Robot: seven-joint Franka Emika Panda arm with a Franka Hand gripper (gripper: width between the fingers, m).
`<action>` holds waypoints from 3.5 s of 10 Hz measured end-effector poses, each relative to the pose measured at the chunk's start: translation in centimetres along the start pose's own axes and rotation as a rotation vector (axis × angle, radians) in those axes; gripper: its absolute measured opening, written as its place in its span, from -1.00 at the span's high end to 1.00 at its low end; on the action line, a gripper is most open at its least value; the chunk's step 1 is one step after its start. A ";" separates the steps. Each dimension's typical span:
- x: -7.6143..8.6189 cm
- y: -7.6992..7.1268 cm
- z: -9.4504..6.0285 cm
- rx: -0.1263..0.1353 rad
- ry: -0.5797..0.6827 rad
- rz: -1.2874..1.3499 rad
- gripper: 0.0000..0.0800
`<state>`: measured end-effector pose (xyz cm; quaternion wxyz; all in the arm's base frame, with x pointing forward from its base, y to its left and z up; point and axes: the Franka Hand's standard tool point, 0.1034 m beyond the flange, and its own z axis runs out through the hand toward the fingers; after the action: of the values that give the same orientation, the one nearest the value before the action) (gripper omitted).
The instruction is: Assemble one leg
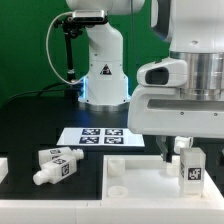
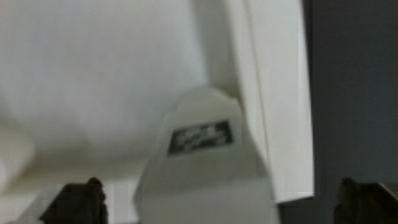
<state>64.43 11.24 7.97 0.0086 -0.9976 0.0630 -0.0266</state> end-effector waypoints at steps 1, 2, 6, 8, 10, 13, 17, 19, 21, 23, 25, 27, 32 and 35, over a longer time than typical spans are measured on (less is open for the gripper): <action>-0.1 0.0 0.1 0.001 -0.003 0.083 -0.61; -0.1 0.1 0.1 -0.002 -0.003 0.077 -0.34; -0.1 0.0 0.1 0.001 -0.004 0.332 0.29; -0.3 0.2 0.2 -0.005 -0.012 0.565 0.29; -0.1 0.5 0.3 0.038 -0.031 0.961 0.29; -0.4 0.7 0.4 0.067 -0.019 1.389 0.29; -0.1 0.7 0.4 0.074 0.009 1.191 -0.38; -0.3 -0.2 0.6 0.086 0.028 0.828 -0.57; -0.9 -1.3 0.4 0.084 0.041 0.714 -0.61; -0.9 -1.1 0.4 0.065 0.047 0.549 -0.62; -0.7 -0.5 0.4 0.027 0.053 0.147 -0.62; -0.5 0.1 0.4 0.026 0.054 0.132 -0.60; -0.5 0.2 0.4 0.031 0.051 0.322 0.29; -0.7 0.4 0.4 0.020 0.001 0.755 0.29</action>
Offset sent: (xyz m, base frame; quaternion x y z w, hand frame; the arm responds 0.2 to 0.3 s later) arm 0.0000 0.0000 0.0000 0.0000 0.0000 0.1938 0.9810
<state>63.70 10.98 7.49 0.0276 -0.9040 0.4261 -0.0225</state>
